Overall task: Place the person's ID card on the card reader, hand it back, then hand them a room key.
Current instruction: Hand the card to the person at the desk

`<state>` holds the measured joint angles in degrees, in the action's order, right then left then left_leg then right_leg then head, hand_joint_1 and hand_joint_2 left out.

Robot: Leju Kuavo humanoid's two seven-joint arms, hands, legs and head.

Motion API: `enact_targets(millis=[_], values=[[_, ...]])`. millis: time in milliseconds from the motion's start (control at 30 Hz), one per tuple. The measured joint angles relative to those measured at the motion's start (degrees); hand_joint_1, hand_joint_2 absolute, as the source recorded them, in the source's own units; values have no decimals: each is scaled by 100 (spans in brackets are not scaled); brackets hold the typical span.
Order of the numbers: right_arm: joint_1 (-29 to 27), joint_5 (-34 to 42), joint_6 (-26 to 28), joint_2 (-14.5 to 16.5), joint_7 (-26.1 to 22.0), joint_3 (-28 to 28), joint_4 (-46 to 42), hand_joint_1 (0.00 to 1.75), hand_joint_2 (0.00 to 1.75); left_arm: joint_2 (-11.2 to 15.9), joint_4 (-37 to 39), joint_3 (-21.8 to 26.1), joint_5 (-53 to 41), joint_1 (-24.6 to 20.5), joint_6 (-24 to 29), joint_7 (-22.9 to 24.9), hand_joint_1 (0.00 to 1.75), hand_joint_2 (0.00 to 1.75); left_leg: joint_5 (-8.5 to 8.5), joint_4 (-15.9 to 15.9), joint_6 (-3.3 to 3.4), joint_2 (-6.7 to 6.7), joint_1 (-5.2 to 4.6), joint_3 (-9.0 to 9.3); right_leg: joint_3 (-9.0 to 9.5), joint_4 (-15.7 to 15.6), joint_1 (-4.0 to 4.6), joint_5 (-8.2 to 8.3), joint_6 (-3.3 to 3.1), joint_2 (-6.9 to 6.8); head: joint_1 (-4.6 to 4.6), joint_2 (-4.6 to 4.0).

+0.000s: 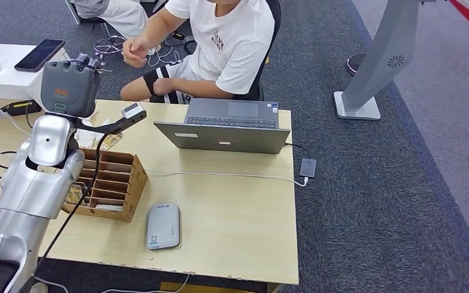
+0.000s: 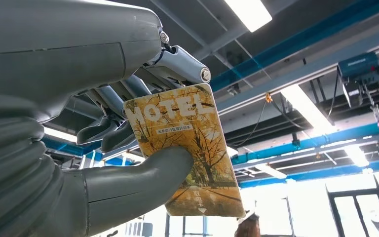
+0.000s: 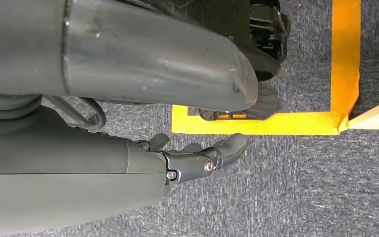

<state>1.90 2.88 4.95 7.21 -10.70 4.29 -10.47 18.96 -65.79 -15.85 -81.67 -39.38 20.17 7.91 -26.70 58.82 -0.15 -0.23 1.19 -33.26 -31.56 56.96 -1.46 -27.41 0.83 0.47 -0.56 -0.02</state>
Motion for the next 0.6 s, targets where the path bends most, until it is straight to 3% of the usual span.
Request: enact_targets(millis=[367, 500, 600], values=[[0, -80, -31, 0, 8, 9, 0, 0, 0, 26, 295, 50, 46, -2, 66, 13, 175, 175, 0, 0, 0, -1, 0, -2, 0, 1, 0, 0, 0, -1, -1, 0], [-1, -96, -12, 0, 21, 12, 0, 0, 0, 48, 372, 63, 50, 31, 102, 59, 1, 175, 0, 0, 0, -1, 0, -3, -1, 1, 0, 0, 0, -1, 0, 0], [-1, -93, -7, 0, 27, 12, 0, 0, 0, 53, 404, 68, 28, 71, 149, 112, 0, 175, 0, 0, 0, -1, 0, -3, -1, 0, 0, 0, 0, -1, 1, 1]])
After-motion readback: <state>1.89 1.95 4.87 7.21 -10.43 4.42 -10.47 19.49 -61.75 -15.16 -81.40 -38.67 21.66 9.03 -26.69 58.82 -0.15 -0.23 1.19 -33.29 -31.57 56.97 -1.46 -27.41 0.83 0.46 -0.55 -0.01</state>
